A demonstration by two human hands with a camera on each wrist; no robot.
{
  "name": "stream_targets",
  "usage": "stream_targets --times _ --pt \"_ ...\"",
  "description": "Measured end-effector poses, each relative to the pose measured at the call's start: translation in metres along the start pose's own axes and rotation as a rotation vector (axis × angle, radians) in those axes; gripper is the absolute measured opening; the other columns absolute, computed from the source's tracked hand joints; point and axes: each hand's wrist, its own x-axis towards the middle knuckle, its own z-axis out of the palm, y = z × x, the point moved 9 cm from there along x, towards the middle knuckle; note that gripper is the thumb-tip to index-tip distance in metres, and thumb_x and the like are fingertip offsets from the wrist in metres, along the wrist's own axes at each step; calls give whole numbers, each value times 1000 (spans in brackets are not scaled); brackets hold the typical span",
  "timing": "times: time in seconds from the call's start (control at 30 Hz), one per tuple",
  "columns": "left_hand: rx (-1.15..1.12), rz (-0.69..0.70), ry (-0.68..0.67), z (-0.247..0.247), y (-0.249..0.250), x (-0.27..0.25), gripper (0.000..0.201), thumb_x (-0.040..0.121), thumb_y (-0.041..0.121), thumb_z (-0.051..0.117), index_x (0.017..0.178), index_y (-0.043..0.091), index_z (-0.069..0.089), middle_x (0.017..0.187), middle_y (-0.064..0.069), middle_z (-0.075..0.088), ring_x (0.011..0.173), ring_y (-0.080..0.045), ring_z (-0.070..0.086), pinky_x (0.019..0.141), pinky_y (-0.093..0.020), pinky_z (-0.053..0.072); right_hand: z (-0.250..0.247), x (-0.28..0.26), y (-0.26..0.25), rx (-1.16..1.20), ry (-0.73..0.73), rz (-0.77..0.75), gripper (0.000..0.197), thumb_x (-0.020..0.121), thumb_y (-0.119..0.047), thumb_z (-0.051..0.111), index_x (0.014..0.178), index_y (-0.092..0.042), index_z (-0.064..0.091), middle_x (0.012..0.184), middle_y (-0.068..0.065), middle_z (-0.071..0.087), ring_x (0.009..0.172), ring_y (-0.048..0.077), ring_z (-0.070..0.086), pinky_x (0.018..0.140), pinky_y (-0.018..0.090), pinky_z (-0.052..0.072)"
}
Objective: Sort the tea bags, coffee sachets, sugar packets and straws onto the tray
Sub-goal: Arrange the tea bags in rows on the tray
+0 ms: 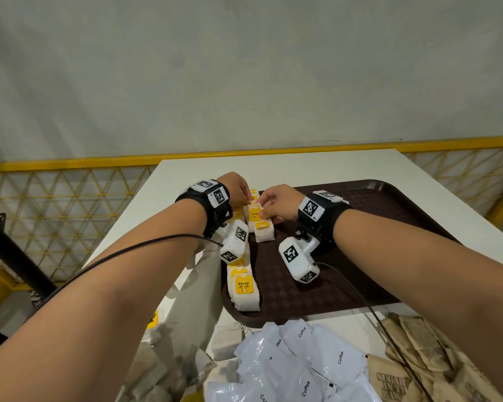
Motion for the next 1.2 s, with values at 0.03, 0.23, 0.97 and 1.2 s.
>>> stream_targets --times 0.03,0.23,0.97,1.2 --pt "1 -1 16 -2 0 0 2 81 17 72 81 17 70 91 -4 65 86 -18 59 76 -28 49 -1 1 1 -9 16 5 21 80 7 67 81 -13 62 87 14 60 73 20 59 53 24 52" --pt "-7 1 -28 -9 1 -9 27 85 32 68 99 8 72 90 -2 63 85 -15 55 67 -24 41 -2 0 2 -12 45 27 21 78 6 69 95 -6 63 78 8 60 64 15 58 48 21 49" --pt "54 -44 16 -12 -9 -13 28 84 32 70 97 7 72 101 -8 69 86 -17 57 73 -27 43 -3 -18 9 50 98 139 23 78 6 71 71 -11 57 74 8 58 73 24 60 64 32 57" --pt "68 -56 -52 1 -9 -19 22 75 36 78 87 18 76 94 -2 72 91 -19 65 85 -34 54 -6 -12 10 2 152 121 23 84 4 65 69 -14 62 88 13 64 83 25 63 73 33 58"
